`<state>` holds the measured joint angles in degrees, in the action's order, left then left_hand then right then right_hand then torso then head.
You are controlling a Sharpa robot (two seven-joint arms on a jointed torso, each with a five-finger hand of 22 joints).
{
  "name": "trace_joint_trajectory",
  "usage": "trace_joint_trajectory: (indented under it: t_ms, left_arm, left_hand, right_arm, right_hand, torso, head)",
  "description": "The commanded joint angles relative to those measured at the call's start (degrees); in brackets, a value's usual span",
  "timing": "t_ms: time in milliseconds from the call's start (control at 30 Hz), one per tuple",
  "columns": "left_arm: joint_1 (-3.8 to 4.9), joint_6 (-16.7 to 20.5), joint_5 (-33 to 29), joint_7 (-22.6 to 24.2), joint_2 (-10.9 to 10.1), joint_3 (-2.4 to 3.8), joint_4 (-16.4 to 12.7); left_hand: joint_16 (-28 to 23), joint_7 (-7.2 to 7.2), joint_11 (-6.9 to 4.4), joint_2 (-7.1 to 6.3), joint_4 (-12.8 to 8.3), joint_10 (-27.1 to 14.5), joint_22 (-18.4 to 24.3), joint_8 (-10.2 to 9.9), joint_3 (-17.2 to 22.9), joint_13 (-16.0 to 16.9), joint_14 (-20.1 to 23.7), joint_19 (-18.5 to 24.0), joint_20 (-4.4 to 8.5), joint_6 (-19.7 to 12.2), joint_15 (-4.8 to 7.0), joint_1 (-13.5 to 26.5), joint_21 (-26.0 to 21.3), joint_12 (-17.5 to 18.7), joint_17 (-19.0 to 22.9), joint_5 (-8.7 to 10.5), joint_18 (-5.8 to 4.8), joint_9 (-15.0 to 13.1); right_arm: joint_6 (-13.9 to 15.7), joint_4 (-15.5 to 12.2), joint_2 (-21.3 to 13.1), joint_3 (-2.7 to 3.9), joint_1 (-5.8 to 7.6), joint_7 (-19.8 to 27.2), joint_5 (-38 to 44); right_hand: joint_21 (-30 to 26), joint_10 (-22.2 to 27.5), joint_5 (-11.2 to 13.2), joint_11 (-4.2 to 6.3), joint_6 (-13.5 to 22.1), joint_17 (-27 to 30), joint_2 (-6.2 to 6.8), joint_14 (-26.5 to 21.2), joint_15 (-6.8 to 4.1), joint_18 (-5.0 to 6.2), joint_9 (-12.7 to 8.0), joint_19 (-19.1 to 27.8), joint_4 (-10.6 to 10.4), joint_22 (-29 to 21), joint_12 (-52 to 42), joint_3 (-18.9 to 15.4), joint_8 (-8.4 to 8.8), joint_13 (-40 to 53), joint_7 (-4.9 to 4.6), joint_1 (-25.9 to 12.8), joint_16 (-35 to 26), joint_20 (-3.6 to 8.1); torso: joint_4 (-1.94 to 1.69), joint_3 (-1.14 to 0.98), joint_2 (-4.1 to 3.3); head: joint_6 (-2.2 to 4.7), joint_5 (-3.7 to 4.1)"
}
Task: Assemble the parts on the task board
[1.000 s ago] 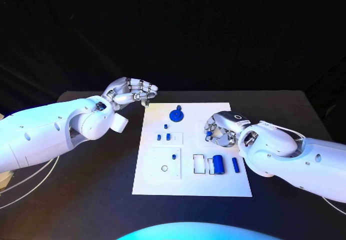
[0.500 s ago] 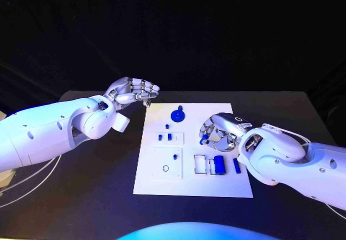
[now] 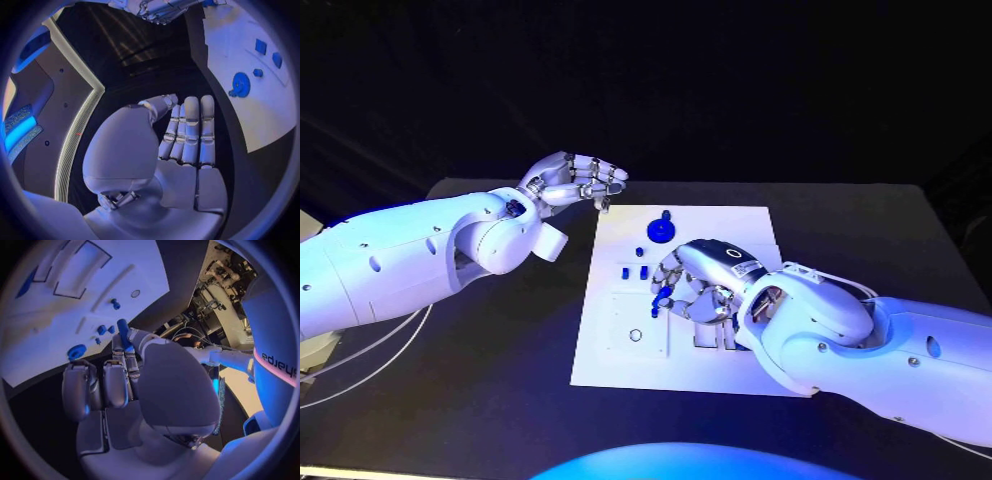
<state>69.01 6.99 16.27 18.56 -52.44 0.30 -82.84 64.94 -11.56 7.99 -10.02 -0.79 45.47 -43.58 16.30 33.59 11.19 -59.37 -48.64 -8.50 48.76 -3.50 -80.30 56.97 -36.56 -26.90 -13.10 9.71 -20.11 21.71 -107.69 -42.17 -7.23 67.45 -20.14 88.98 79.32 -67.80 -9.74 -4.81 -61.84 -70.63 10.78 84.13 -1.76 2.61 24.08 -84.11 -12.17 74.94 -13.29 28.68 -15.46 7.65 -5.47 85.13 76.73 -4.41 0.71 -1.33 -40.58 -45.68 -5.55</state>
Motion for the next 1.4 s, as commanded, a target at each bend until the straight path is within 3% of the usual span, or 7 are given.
trace_joint_trajectory:
  t_ms: [33, 667, 1400]
  left_arm:
    - [0.02, -1.00, 0.05, 0.38, 0.20, 0.02, 0.02]
    - [0.02, -1.08, 0.05, 0.28, 0.24, 0.00, -0.19]
    - [0.02, -1.17, 0.15, 0.12, 0.23, 0.00, -0.19]
  left_hand:
    - [0.38, 0.08, -0.01, 0.68, -0.04, -0.28, 0.08, 0.35, -0.28, -0.05, 0.25, 0.24, -0.34, -0.30, 0.02, 0.11, -0.26, -0.14, -0.08, -0.18, 0.90, -0.09]
    - [0.43, 0.09, -0.01, 0.73, -0.12, -0.30, 0.07, 0.45, -0.27, -0.07, 0.29, 0.25, -0.34, -0.26, 0.03, 0.07, -0.24, -0.20, -0.09, -0.18, 0.90, -0.11]
    - [0.43, 0.09, -0.01, 0.73, -0.12, -0.30, 0.07, 0.45, -0.27, -0.07, 0.29, 0.25, -0.34, -0.26, 0.03, 0.07, -0.24, -0.20, -0.09, -0.18, 0.90, -0.11]
  right_arm:
    - [0.24, 0.16, 1.60, -0.09, -0.73, 1.91, 1.33]
    - [-1.88, 5.58, 6.94, -1.25, -3.91, 1.66, 3.15]
    - [-3.76, 7.36, 8.04, -1.45, -5.04, 1.20, 3.57]
  right_hand:
    - [-0.07, -3.29, -0.28, 2.70, -0.10, -0.02, -0.43, 2.05, -0.32, -0.52, 0.18, -2.28, 0.29, 12.32, 0.12, 0.08, -0.19, 0.10, -0.24, 0.13, 0.38, 0.39]
    - [-0.22, -3.28, -0.38, 2.66, 0.01, 0.04, -0.27, 2.04, -0.30, -0.49, 0.39, -2.22, 0.68, 12.28, 0.34, 0.16, -0.27, 0.17, -0.33, 0.15, 0.34, 0.40]
    - [-0.22, -3.31, -0.55, 2.62, 0.07, 0.00, -0.31, 2.04, -0.28, -0.49, 0.52, -2.21, 0.91, 12.28, 0.47, 0.29, -0.32, 0.22, -0.39, 0.16, 0.37, 0.40]
  torso:
    - [-0.03, 0.02, -0.05]
    - [-0.08, 0.06, -0.10]
    - [-0.01, -0.03, -0.11]
  head:
    - [-0.04, -0.39]
    - [-1.10, -1.67]
    - [-1.60, -2.02]
